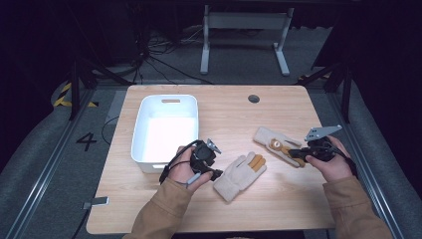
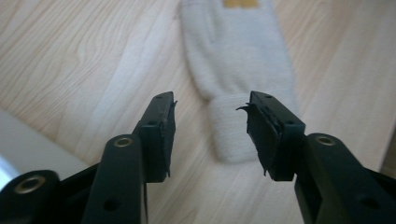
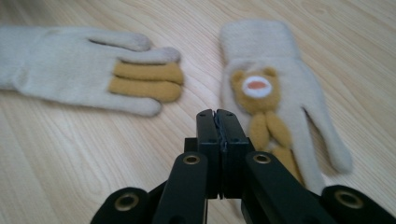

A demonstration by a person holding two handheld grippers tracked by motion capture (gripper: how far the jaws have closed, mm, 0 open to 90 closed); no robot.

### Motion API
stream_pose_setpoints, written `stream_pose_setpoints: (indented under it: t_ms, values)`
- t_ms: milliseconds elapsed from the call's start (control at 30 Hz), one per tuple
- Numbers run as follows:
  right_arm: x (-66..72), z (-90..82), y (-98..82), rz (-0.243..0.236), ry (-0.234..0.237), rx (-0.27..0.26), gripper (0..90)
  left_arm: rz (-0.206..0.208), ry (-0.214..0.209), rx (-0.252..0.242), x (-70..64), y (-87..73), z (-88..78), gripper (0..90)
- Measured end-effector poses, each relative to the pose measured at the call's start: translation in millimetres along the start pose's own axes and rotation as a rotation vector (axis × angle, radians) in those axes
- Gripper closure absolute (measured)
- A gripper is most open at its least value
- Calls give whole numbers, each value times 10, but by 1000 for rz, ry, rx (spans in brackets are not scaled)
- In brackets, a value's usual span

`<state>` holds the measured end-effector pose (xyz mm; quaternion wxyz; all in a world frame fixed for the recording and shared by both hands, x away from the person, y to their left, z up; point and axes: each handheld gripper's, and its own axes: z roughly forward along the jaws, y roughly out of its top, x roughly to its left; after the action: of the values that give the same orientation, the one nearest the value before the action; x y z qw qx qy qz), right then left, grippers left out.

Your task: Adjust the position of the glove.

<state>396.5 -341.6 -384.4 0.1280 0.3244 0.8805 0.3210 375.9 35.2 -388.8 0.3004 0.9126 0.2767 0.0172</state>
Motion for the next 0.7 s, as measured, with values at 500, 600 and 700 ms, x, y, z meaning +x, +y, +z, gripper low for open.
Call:
stream_pose_setpoints:
  t_ms: [500, 600, 700]
  values:
    - [108, 142, 108, -43, 67, 5, 900, 12, -67, -1, -79, -9, -29, 733]
    - [106, 144, 107, -43, 66, 5, 900, 41, -108, 10, -173, 18, 20, 899]
    - [99, 143, 98, -41, 67, 4, 900, 64, -135, 39, -238, 47, 120, 900]
